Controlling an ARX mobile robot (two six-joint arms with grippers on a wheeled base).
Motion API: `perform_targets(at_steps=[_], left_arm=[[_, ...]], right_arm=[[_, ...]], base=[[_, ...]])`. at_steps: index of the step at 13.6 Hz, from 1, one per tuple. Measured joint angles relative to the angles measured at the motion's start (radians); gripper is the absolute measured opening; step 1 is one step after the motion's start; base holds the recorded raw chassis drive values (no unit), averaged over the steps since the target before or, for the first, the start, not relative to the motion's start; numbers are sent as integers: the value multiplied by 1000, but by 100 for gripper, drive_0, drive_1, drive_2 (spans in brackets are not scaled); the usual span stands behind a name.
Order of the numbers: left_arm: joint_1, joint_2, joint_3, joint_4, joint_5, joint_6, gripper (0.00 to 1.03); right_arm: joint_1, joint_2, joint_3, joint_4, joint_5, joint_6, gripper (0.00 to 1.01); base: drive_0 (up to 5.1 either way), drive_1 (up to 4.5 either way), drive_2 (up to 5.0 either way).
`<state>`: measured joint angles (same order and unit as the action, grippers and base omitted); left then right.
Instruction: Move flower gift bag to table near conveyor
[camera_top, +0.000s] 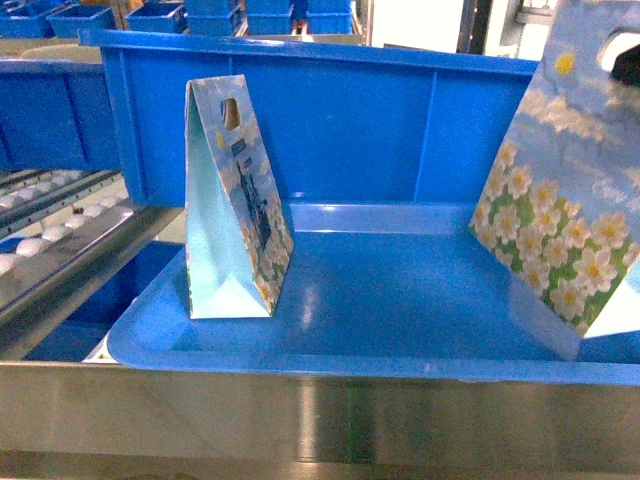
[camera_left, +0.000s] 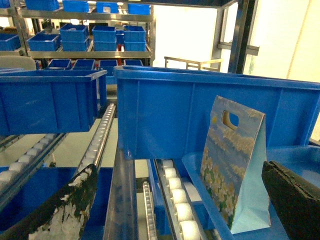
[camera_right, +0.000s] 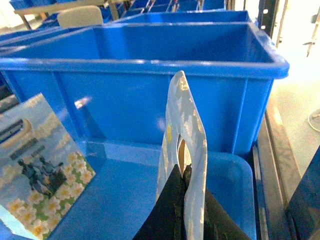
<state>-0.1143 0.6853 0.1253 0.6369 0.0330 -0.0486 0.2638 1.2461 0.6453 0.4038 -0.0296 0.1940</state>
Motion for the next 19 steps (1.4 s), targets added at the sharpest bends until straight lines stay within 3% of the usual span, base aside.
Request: perform_targets(at_steps=[3,9,15,16,19], left_arm=[[0,0,0,0,0,0,98],[0,0,0,0,0,0,98],[0,0,0,0,0,0,98],[0,0,0,0,0,0,98],[0,0,0,0,0,0,98]], right_arm=[[-14,-143,-2,-34,-21,3,2],[-118,-483,-118,-101,-76,-1,2],[-287,-708,-218,-196,-179,0,2],[-298,-721,-230,-200,-188,0,2],[-271,-751,-251,-201,-165,-13,2]], base=[[0,0,0],[0,0,0],[0,0,0],[0,0,0],[0,0,0]])
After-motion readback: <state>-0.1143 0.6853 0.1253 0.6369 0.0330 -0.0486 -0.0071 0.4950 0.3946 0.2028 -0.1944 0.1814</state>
